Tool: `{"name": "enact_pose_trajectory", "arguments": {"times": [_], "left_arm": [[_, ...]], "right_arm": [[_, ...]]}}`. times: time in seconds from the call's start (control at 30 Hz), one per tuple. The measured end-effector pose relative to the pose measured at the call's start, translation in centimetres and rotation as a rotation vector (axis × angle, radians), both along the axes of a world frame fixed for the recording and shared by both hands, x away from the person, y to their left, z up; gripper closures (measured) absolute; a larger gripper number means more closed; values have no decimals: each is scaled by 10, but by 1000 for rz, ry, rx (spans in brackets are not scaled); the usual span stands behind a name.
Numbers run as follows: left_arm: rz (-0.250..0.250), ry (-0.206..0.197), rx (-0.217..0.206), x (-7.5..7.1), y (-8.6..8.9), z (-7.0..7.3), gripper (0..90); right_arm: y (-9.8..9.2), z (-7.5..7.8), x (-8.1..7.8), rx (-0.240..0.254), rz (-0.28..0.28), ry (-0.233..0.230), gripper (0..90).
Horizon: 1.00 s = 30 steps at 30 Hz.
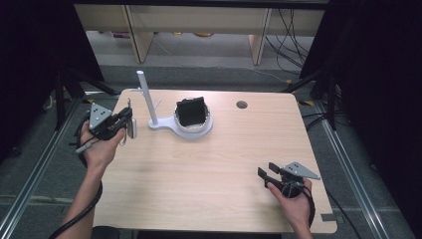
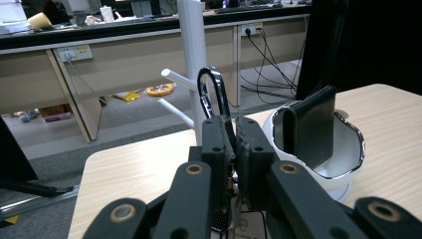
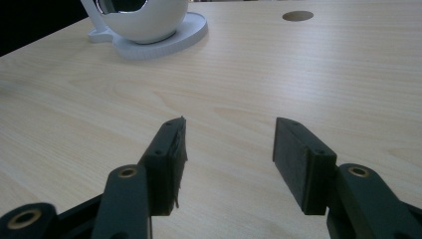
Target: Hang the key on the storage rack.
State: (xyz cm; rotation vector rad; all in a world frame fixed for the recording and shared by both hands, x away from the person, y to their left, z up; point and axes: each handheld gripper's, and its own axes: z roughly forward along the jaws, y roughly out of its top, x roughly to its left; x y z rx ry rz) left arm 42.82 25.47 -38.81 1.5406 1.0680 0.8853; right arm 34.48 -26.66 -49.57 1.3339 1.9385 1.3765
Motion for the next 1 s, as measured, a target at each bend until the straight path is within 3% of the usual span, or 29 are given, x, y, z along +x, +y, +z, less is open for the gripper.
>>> {"name": "enact_pose_trajectory", "arguments": {"times": [0.13, 1.0], "left_arm": [[2, -6, -5, 2, -1, 2, 833], [17, -18, -3, 19, -3, 8, 833]], "right_arm": [[-1, 0, 1, -6, 2, -15, 481], [-1, 0, 0, -3, -4, -10, 480]]}}
